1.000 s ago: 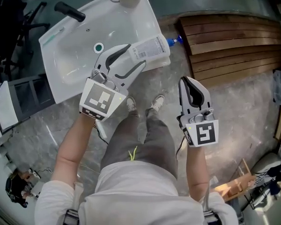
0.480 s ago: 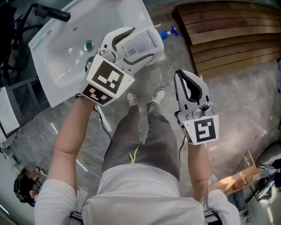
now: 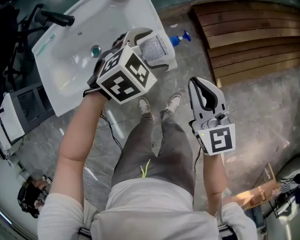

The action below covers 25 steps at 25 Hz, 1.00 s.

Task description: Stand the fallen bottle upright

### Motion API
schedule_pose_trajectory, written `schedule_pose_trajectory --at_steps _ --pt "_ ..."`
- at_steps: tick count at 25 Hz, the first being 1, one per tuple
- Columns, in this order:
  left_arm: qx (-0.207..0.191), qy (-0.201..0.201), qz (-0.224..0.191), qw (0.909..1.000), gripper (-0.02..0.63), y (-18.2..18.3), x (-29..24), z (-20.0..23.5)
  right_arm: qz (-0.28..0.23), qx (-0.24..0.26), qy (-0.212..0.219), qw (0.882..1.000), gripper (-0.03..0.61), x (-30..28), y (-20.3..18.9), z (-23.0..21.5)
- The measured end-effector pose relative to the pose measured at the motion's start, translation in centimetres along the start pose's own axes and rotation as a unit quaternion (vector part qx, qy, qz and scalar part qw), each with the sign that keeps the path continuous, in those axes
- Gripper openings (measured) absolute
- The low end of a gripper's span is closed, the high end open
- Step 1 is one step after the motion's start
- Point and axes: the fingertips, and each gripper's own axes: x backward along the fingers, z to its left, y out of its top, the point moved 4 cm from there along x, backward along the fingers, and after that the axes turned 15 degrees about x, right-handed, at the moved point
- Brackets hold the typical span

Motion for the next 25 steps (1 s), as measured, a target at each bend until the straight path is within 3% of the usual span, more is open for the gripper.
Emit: schedule_pose_trajectory --at_steps 14,21,25 --pt "0.022 -0.026 0.085 0.9958 0.459 0.0 -3.2 0.5 -0.007 -0.011 -0.004 1.0 0.041 0.1 -1.1 -2.3" --pt "0.036 -0.034 0.057 0.9972 0.458 -0.2 -4.0 0.9 0.001 -0.013 -0.003 1.0 0.041 0.0 -2.1 -2.9" --pt "0.041 -0.051 0.08 0.9947 0.459 -0.5 -4.1 0.8 0.009 -0.007 0.005 1.0 0.041 0.2 -2.4 -3.2"
